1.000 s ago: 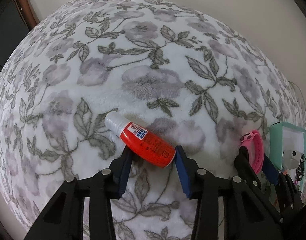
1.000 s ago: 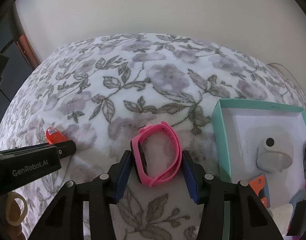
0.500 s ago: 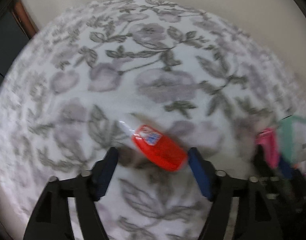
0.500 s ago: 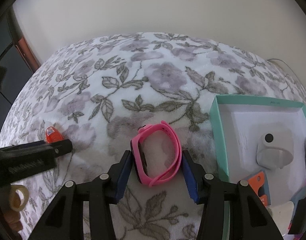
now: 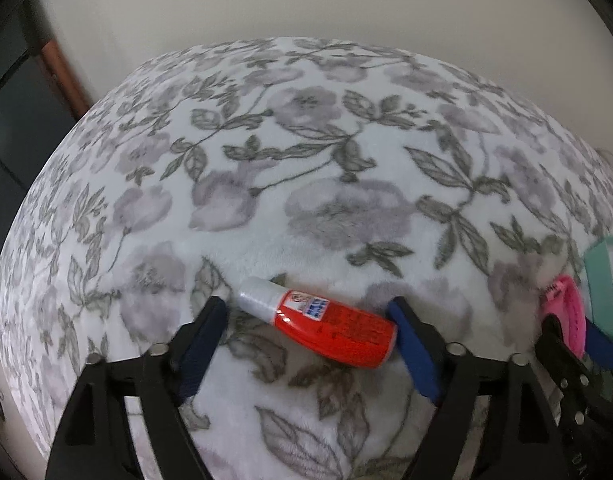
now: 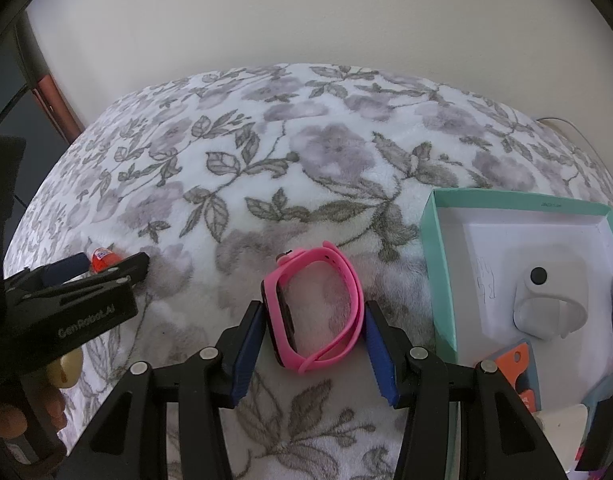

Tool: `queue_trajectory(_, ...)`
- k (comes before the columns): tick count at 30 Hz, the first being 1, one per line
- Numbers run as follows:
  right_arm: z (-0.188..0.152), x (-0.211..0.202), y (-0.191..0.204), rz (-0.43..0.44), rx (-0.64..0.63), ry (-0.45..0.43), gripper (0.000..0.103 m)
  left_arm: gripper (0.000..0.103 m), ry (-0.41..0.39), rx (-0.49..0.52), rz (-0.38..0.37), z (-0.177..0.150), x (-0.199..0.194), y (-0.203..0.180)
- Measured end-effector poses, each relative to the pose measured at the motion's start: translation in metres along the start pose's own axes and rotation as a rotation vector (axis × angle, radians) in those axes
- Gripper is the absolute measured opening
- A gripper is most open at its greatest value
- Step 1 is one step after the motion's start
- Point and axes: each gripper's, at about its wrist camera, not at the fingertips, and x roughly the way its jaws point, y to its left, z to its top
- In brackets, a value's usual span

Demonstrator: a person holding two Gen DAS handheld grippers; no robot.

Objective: Organize rigid objects

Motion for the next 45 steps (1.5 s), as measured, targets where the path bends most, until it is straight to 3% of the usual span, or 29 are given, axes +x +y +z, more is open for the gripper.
queue_trajectory(9, -0.001, 0.0, 0.001, -0.003, -0.003, 0.0, 0.052, 0.084, 0.016, 0.041, -0.084, -0.001, -0.004, -0.002)
queue_trajectory(20, -0.001, 0.0, 0.001, -0.004, -0.004, 0.001, 0.052, 0.083, -0.013, 0.184, -0.073, -0.008, -0.012, -0.012)
queue_trajectory(26, -0.001, -0.001, 0.001, -0.003, -0.003, 0.001, 0.052, 0.072, 0.007, 0.242, -0.067, -0.01, -0.014, -0.017)
queue_trajectory(30, -0.001, -0.001, 0.001, -0.004, -0.005, 0.001, 0.052, 0.072, 0.02, 0.192, -0.107, -0.007, -0.014, -0.009)
queue_trajectory(32, -0.001, -0.001, 0.001, -0.004, -0.006, 0.002, 0.052, 0.072, 0.024, 0.168, -0.092, -0.006, -0.013, -0.003)
queue_trajectory(40, -0.001, 0.0, 0.001, -0.005, -0.009, 0.002, 0.052, 0.074, 0.061, 0.269, -0.106, -0.014, -0.019, -0.001)
queue_trajectory(45, -0.001, 0.0, 0.001, -0.006, -0.012, 0.002, 0.052, 0.074, 0.091, 0.321, -0.072, -0.021, -0.014, -0.004)
